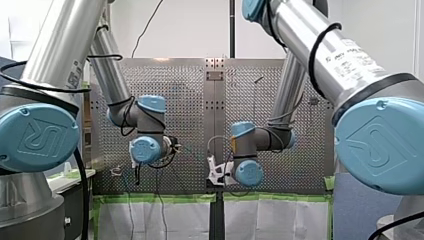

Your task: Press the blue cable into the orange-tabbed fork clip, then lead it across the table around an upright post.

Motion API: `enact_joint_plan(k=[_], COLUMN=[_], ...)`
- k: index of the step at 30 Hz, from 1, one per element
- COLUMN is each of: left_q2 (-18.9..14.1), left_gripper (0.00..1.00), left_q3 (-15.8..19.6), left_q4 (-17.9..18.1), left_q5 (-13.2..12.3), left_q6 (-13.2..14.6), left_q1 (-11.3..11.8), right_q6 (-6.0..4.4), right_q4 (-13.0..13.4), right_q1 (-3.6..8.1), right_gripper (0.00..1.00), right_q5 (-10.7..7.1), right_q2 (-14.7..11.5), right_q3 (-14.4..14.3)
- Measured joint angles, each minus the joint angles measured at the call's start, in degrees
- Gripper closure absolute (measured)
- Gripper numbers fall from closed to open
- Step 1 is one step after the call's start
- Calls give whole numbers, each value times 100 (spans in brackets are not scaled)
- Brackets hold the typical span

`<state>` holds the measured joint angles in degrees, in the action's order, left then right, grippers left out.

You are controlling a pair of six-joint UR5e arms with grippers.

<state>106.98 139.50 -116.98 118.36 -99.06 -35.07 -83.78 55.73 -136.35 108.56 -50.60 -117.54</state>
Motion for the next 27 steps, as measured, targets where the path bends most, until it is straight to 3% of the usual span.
enact_joint_plan(k=[3,5,9,14,19,27], left_q2=[-150,-271,-486,-756,-696,-243], left_gripper=[100,100,100,100,100,100], left_q3=[121,171,241,260,263,244], left_q4=[-130,-248,-392,-226,9,487], left_q5=[-87,-99,-66,-29,-148,-479], left_q6=[-124,-239,-391,-400,-345,-360], left_q1=[12,26,99,181,339,807], right_q6=[-140,-250,-480,-736,-811,-834], right_q4=[-54,-71,-66,91,370,828], right_q1=[-11,7,40,22,2,5], right_gripper=[100,100,100,100,100,100], right_q5=[108,88,-91,-354,-560,-641], right_q2=[-140,-249,-480,-732,-627,-191], right_q3=[-24,-32,-36,10,226,457])
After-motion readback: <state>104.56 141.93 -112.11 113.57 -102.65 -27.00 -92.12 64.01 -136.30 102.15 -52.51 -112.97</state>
